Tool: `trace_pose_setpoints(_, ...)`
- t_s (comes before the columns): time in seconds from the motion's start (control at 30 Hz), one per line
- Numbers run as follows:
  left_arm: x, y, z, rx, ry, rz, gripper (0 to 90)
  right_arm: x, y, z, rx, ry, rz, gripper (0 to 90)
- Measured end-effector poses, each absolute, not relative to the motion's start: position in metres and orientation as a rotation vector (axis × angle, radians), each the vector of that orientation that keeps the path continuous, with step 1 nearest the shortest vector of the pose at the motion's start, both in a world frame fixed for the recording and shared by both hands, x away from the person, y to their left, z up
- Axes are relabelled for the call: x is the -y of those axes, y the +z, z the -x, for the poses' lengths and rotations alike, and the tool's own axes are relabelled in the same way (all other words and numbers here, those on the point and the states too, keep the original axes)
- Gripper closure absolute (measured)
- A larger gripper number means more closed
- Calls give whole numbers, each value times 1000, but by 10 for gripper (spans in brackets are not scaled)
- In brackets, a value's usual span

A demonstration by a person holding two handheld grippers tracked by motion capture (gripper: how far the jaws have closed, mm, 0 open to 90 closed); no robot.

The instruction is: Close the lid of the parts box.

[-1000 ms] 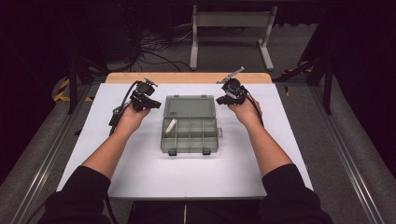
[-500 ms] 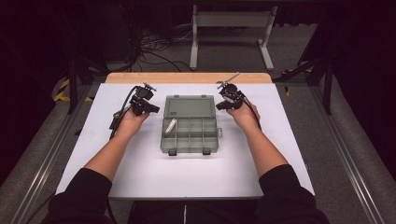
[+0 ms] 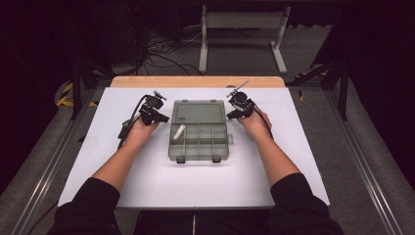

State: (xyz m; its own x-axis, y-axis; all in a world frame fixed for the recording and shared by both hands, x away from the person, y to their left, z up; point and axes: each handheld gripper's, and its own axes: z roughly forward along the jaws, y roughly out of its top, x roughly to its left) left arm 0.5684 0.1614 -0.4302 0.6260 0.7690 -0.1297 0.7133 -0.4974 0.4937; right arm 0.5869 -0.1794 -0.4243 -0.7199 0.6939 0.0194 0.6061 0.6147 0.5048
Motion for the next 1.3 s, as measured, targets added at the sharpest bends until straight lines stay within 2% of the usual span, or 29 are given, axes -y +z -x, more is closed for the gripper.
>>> trace_pose_setpoints(1.3, -155, -439, -572, -1145, 115, -2338, 899, 177, -430, -590, -2690, 739, -1079, 896)
